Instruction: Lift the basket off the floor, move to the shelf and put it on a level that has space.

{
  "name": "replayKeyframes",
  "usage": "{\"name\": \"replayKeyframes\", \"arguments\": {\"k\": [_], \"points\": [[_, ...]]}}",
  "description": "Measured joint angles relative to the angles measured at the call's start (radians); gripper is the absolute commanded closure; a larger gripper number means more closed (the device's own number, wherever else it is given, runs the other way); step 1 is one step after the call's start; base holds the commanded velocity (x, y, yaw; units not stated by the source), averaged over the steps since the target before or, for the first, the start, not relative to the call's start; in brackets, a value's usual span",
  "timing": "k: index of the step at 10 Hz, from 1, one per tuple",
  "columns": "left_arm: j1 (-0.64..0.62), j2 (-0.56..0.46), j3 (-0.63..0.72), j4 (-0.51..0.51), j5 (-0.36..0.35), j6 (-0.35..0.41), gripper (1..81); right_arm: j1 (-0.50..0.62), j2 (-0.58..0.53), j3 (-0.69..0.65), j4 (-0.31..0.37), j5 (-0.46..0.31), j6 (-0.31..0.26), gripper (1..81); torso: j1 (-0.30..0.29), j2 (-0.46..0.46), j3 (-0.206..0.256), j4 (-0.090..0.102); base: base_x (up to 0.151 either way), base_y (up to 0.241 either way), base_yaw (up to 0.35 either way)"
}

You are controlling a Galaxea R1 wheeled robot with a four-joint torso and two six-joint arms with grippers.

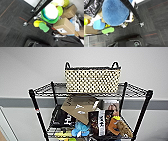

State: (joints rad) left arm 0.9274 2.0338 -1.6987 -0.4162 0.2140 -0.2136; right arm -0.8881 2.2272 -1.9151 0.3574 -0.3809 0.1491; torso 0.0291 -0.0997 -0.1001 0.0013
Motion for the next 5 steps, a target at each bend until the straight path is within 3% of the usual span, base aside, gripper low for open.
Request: {"name": "replayKeyframes", "arguments": {"k": [3, 5], "points": [[0.096, 0.066, -0.022, 0.001, -0.072, 0.023, 1.0, -0.094, 0.035, -0.014, 0.000, 0.053, -0.013, 1.0, 0.000, 0.000, 0.000, 0.000, 0.000, 0.000, 0.000], [0.166, 0.127, -0.026, 0.012, -0.120, 0.029, 1.0, -0.168, 0.083, -0.022, 0.000, 0.102, -0.051, 1.0, -0.001, 0.000, 0.000, 0.000, 0.000, 0.000, 0.000]]}}
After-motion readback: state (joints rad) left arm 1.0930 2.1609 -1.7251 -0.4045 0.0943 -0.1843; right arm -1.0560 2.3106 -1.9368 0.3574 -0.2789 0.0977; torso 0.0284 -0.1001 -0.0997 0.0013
